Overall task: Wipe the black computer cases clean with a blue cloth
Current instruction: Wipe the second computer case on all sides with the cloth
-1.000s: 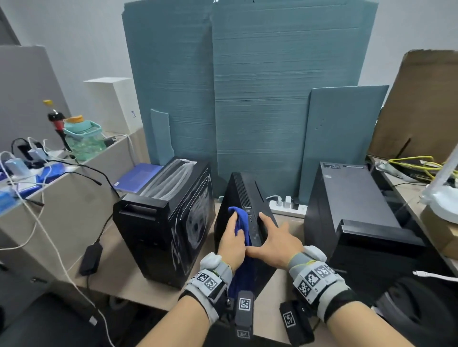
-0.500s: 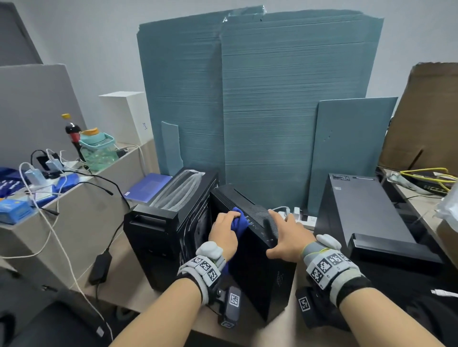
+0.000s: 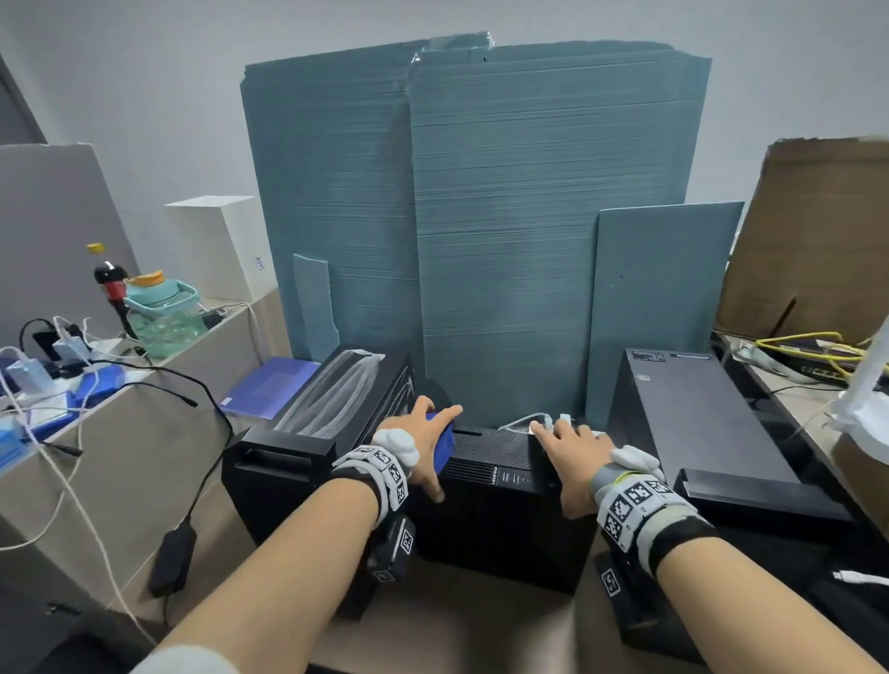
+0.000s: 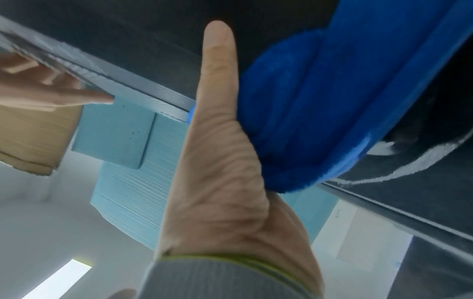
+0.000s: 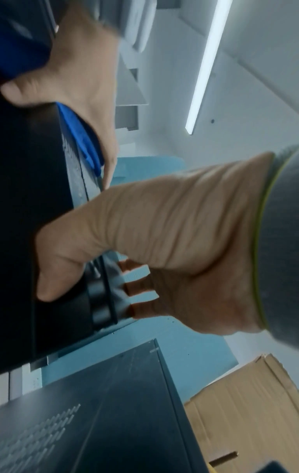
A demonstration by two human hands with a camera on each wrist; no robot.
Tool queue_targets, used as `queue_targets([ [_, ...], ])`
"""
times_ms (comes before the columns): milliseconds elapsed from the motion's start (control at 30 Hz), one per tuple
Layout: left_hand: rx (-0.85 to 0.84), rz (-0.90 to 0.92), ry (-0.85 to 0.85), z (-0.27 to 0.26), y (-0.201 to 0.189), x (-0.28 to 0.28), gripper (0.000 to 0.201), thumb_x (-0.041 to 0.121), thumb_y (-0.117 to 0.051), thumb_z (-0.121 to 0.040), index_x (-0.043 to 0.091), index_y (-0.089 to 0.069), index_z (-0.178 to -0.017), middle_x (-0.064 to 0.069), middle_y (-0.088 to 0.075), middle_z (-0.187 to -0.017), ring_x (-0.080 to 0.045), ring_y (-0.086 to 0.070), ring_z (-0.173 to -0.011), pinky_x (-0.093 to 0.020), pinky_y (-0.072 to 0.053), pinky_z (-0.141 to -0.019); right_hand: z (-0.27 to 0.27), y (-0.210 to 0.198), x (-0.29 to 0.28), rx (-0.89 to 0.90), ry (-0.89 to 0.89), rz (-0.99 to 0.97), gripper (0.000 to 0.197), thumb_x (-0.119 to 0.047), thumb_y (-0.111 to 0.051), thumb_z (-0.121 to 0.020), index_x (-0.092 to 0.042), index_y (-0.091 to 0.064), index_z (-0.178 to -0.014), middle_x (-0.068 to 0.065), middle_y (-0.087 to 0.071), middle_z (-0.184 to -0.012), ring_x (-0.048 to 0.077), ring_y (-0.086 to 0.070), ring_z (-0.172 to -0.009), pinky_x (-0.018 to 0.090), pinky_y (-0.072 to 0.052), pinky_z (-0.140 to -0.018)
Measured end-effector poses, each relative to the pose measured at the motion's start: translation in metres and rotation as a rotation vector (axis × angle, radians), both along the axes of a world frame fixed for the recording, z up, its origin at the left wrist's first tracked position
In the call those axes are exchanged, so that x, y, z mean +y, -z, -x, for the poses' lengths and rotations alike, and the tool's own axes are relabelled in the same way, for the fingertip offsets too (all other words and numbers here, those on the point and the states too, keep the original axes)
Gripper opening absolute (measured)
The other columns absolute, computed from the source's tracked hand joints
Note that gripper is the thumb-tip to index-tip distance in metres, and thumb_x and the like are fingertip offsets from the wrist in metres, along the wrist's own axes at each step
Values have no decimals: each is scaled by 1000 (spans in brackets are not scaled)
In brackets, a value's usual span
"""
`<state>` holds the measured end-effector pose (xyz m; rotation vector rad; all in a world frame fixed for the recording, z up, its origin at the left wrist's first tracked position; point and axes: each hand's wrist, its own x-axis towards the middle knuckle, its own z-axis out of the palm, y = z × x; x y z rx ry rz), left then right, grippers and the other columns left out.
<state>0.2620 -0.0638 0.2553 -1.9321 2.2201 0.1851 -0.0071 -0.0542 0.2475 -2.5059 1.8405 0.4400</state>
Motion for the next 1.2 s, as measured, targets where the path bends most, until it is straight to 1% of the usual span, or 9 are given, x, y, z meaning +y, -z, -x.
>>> queue_targets([
  [67, -54, -19, 27, 3, -2, 1, 140, 69, -85, -41, 50, -1, -152, 2, -32, -147, -34, -65, -103, -46, -60, -80, 0, -1, -7, 1, 11, 5, 122, -23, -79, -67, -31, 0, -159, 4, -23, -157, 33, -25, -147, 49, -37, -113],
  [200, -145, 5, 76, 13, -11, 5, 113, 74, -76, -48, 35, -29, -143, -5, -52, -121, -31, -64, -93, -43, -58, -79, 2, 0, -20, -57, 87, 29, 105, -11, -70, -73, -37, -11, -156, -5, -28, -150, 26, -30, -141, 50, -44, -101],
  [367, -207, 75, 88, 19, -9, 14, 104, 90, -60, -47, 27, -43, -127, -3, -57, -102, -26, -56, -77, -36, -50, -69, -5, 8, -36, -129, 304, -4, 90, -9, -58, -82, -41, -13, -154, 8, -28, -146, 37, -48, -124, 52, -47, -98],
  [500, -183, 130, 88, 22, -2, 25, 98, 93, -55, -47, 24, -46, -116, 0, -54, -98, -26, -56, -77, -37, -47, -72, -16, 12, -54, -288, 435, -77, 81, -30, -41, -74, -44, -17, -150, 12, -23, -151, 51, -49, -120, 60, -43, -97],
  [700, -161, 181, 63, 24, 10, 34, 96, 90, -56, -44, 26, -45, -114, -3, -54, -111, -28, -49, -105, -48, -36, -90, -33, 2, -58, -349, 591, -57, 89, -76, -30, -87, -30, -11, -161, 13, -27, -158, 40, -37, -139, 53, -39, -99],
  [800, -81, 74, -13, 27, 10, 39, 90, 77, -68, -44, 26, -37, -112, -5, -48, -111, -29, -54, -94, -43, -50, -80, -37, 6, -59, -409, 725, -35, 120, -94, -37, -75, -18, -6, -162, 12, -30, -158, 41, -44, -134, 50, -43, -99],
  [900, -49, 24, -49, 29, 7, 40, 90, 67, -72, -44, 26, -36, -116, -6, -45, -110, -30, -58, -86, -41, -55, -72, -38, 12, -71, -480, 852, -52, 144, -106, -40, -43, -10, -38, -150, 11, -48, -141, 35, -51, -126, 42, -47, -92],
  [1067, -75, 27, -91, 36, 10, 41, 87, 63, -74, -46, 25, -37, -115, -7, -44, -113, -30, -54, -94, -40, -45, -72, -32, 26, -96, -417, 861, -162, 143, -107, -29, -24, -23, -53, -137, 7, -52, -134, 33, -48, -130, 48, -44, -99],
  [1200, -63, 53, -97, 37, 13, 42, 84, 63, -76, -46, 24, -37, -110, -6, -45, -112, -29, -54, -93, -39, -47, -72, -24, 18, -95, -370, 822, -143, 133, -107, -34, -28, -33, -54, -137, 3, -53, -136, 35, -52, -127, 56, -46, -92],
])
